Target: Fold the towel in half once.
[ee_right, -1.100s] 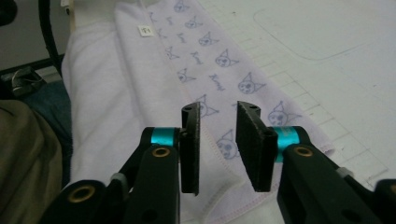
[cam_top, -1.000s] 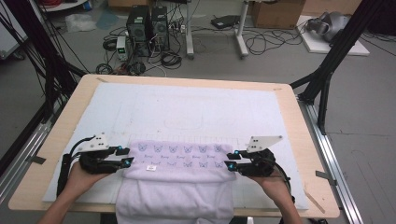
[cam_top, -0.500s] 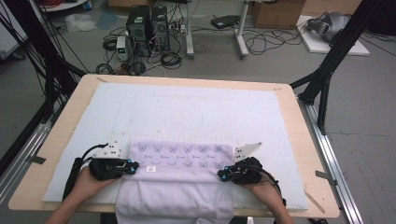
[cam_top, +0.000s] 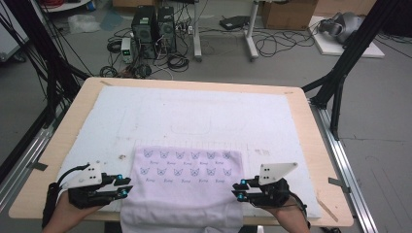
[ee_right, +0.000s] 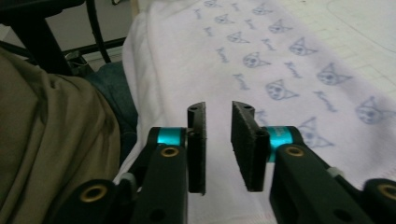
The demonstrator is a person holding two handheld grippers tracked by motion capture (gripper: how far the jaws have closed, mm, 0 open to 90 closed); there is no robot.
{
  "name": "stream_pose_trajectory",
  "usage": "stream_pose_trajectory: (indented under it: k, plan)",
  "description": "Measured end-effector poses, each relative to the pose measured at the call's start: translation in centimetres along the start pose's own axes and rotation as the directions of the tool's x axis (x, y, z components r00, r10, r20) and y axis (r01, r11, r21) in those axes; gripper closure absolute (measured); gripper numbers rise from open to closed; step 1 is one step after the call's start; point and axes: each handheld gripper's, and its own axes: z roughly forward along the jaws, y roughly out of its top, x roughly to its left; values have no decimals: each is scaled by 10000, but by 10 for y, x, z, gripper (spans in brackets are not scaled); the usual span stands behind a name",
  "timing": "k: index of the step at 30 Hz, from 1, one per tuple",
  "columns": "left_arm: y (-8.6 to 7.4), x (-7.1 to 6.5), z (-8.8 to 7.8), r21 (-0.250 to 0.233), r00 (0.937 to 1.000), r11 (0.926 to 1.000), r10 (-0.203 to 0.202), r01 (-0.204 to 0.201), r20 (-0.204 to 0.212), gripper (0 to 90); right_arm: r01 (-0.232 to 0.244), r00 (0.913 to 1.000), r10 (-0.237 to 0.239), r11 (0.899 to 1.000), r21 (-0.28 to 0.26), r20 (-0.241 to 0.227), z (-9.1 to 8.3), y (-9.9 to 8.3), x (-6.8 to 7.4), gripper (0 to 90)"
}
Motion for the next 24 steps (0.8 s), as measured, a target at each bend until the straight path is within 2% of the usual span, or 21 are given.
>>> stream_pose_trajectory:
  k: [2, 4, 7, 9, 12, 17, 19, 21, 22, 24]
  plan:
    - [3, 6, 0, -25, 9996, 10000, -82, 82, -275, 669, -163, 9998, 162, 9999, 19, 109, -1, 1, -7, 713]
    - [6, 15, 3, -154, 9987, 9997, -196, 189, -474, 652, -276, 9985, 267, 9995, 174, 481, 1, 3, -20, 675]
    - [11, 31, 17, -176, 9960, 9990, -412, 399, -791, 617, -667, 9924, 638, 9975, 242, 1053, 9, 6, -48, 630]
    - [12, 42, 27, -18, 9935, 9988, -481, 482, -1031, 603, -858, 9869, 822, 9961, 205, 1388, 14, 6, -65, 591]
    - [11, 61, 45, 256, 9894, 9968, -716, 754, -1266, 596, -1053, 9775, 924, 9927, 591, 1895, 23, 7, -87, 551]
    - [12, 88, 71, 633, 9823, 9916, -1021, 1131, -1568, 536, -1326, 9701, 1213, 9903, 407, 2101, 34, 1, -114, 522]
    - [10, 99, 77, 676, 9778, 9848, -1489, 1602, -1475, 489, -1543, 9675, 1411, 9869, 479, 2097, 37, -2, -120, 501]
    - [6, 105, 81, 766, 9727, 9801, -1696, 1833, -1582, 460, -1759, 9649, 1611, 9829, 546, 2072, 39, -6, -126, 480]
    - [3, 109, 83, 803, 9685, 9742, -1971, 2108, -1519, 447, -1790, 9642, 1636, 9822, 573, 2086, 40, -7, -128, 469]
    - [0, 113, 87, 991, 9637, 9673, -2164, 2333, -1566, 433, -1898, 9643, 1718, 9791, 736, 2016, 43, -10, -130, 446]
